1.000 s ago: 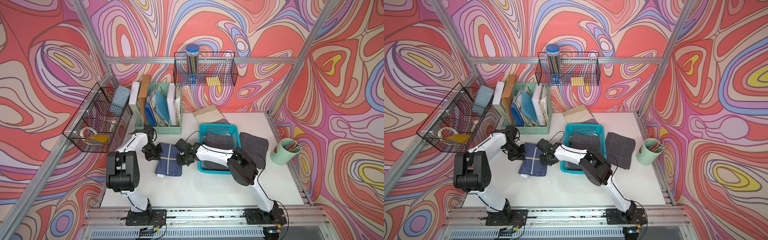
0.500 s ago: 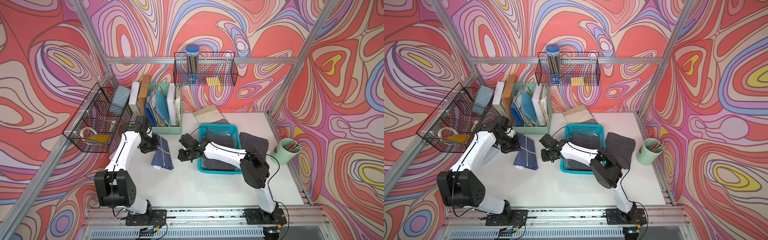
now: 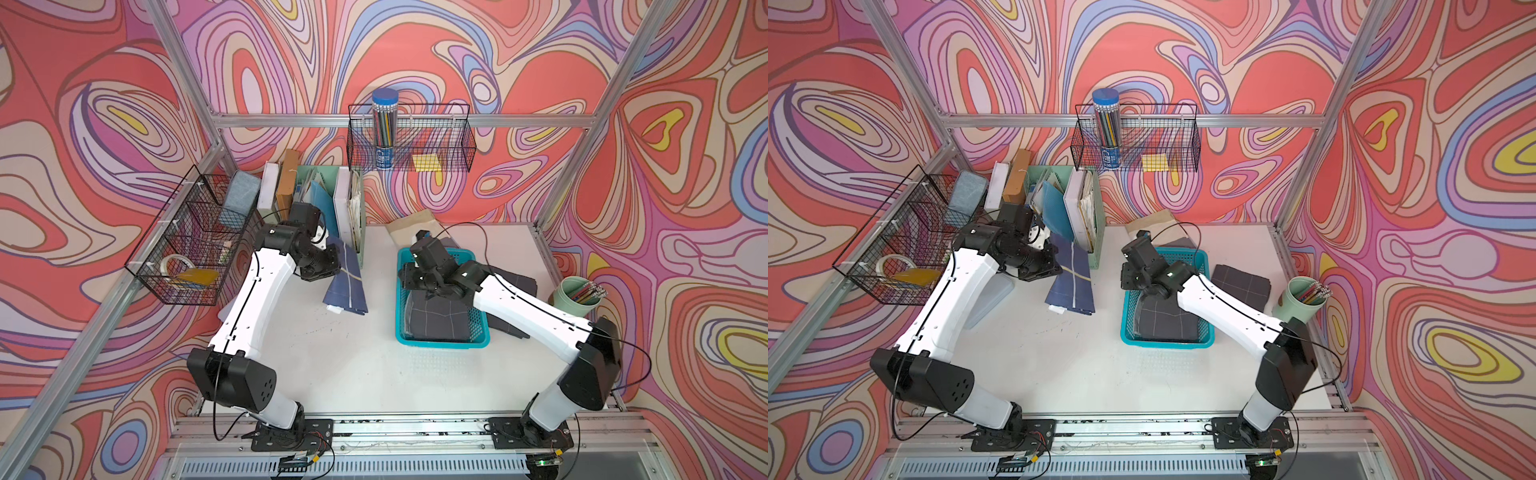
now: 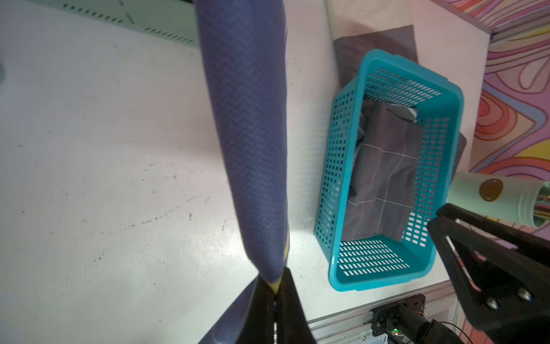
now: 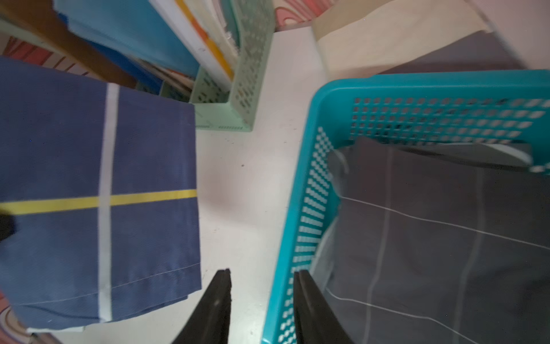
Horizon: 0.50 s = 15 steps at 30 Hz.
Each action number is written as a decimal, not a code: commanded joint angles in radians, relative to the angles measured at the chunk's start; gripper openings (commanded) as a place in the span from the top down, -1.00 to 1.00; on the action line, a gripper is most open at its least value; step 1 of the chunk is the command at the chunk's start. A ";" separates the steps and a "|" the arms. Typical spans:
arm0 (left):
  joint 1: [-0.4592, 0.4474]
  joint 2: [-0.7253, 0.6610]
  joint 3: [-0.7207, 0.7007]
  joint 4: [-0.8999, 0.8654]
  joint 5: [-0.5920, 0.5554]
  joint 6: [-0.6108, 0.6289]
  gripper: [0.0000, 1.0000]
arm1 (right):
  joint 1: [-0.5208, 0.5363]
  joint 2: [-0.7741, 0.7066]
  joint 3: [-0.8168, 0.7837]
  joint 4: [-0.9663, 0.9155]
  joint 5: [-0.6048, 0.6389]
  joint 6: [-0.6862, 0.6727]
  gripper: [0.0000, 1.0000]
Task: Put the folded pillowcase in the basket
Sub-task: Place the pillowcase in the basket.
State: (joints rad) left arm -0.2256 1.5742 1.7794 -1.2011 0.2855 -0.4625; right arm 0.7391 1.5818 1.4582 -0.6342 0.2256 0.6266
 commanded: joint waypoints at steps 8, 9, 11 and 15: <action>-0.257 0.155 0.250 0.020 0.025 -0.145 1.00 | -0.185 -0.289 -0.144 -0.142 0.269 0.017 0.24; -0.274 0.173 0.274 0.029 0.027 -0.154 1.00 | -0.194 -0.302 -0.146 -0.147 0.278 0.016 0.24; -0.307 0.222 0.327 0.040 0.032 -0.175 1.00 | -0.210 -0.326 -0.148 -0.158 0.288 0.016 0.24; -0.367 0.319 0.420 0.077 0.051 -0.219 1.00 | -0.231 -0.367 -0.147 -0.174 0.298 0.011 0.24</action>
State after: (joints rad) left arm -0.5667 1.8469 2.1460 -1.1675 0.3168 -0.6308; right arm 0.5201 1.2407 1.3216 -0.7757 0.4828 0.6407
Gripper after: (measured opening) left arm 0.058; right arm 0.380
